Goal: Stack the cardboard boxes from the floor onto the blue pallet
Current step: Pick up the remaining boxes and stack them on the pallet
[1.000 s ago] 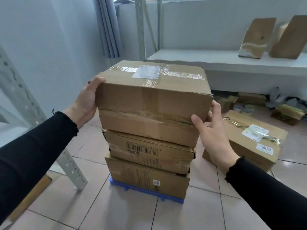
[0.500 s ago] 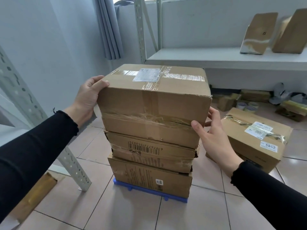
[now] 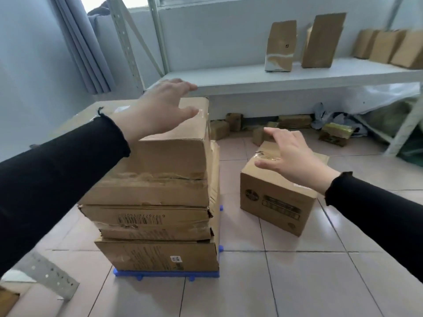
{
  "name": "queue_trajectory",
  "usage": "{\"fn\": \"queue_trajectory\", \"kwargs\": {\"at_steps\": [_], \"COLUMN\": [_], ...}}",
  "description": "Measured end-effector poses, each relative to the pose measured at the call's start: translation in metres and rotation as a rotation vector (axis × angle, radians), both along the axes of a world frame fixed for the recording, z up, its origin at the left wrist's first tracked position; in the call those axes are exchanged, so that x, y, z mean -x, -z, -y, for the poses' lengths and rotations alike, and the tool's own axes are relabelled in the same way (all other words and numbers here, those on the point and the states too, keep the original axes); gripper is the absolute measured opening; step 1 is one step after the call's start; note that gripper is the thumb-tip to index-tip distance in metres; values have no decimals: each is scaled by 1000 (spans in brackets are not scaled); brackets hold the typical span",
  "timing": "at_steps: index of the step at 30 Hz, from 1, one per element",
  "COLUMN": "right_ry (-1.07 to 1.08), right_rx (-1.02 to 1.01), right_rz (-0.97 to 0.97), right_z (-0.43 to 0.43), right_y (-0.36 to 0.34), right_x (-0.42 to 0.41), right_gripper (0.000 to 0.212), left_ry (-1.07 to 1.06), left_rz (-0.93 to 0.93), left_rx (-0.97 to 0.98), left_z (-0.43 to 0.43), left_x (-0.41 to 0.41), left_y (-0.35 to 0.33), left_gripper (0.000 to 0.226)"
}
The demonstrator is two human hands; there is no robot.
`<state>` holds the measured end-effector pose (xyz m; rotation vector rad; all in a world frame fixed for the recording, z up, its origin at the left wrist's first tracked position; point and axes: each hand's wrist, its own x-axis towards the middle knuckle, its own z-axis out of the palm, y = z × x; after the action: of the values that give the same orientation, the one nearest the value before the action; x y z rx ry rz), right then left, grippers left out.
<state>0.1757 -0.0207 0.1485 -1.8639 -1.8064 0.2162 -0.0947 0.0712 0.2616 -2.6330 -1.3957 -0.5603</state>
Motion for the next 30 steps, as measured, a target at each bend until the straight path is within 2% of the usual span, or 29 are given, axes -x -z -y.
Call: {"fn": "queue_trajectory", "kwargs": {"at_steps": [4, 10, 15, 20, 24, 30], "right_ry": [82, 201, 266, 271, 283, 280], "right_rx": [79, 171, 263, 376, 462, 532], "right_rz": [67, 86, 69, 54, 20, -19], "right_z": [3, 10, 10, 7, 1, -15], "right_y": [6, 46, 97, 157, 200, 251], "right_x": [-63, -142, -181, -196, -197, -195], "right_gripper": [94, 96, 99, 97, 99, 98], "left_ry": [138, 153, 82, -45, -171, -282], "left_rz": [-110, -220, -335, -376, -318, 23], "left_rx": [1, 137, 250, 336, 423, 635], "left_z": [1, -2, -30, -61, -85, -113], "left_x": [-95, -204, -249, -257, -248, -235], "left_y": [10, 69, 151, 219, 259, 299], "left_gripper": [60, 62, 57, 67, 66, 57]}}
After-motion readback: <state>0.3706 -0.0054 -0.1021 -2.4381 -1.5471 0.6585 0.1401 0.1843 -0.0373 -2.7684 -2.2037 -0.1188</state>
